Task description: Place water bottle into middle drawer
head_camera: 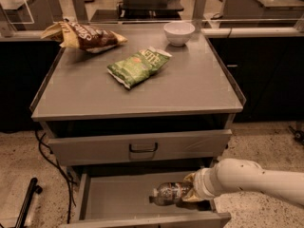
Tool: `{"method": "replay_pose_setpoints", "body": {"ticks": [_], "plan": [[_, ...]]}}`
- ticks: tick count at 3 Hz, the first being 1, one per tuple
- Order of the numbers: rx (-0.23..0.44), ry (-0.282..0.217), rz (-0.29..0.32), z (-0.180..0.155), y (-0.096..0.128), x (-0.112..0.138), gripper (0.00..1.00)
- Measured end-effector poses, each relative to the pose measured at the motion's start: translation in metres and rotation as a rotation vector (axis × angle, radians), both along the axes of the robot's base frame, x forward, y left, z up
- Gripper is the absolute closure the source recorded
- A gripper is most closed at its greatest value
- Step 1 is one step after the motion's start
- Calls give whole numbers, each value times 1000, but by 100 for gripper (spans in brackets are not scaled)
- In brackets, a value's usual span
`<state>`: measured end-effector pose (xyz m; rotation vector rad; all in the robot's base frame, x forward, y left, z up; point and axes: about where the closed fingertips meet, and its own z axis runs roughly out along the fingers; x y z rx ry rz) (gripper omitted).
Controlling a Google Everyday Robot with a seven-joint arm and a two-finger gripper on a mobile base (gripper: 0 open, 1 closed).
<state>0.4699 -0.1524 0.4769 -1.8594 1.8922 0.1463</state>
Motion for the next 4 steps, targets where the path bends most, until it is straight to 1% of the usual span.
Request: {"method": "replay_pose_setpoints", "body": {"ticks": [1, 3, 4], "plan": [[36, -19, 6, -18, 8, 5, 100], [112, -40, 52, -49, 31, 24, 100], [131, -44, 68, -63, 38, 34, 100]]}}
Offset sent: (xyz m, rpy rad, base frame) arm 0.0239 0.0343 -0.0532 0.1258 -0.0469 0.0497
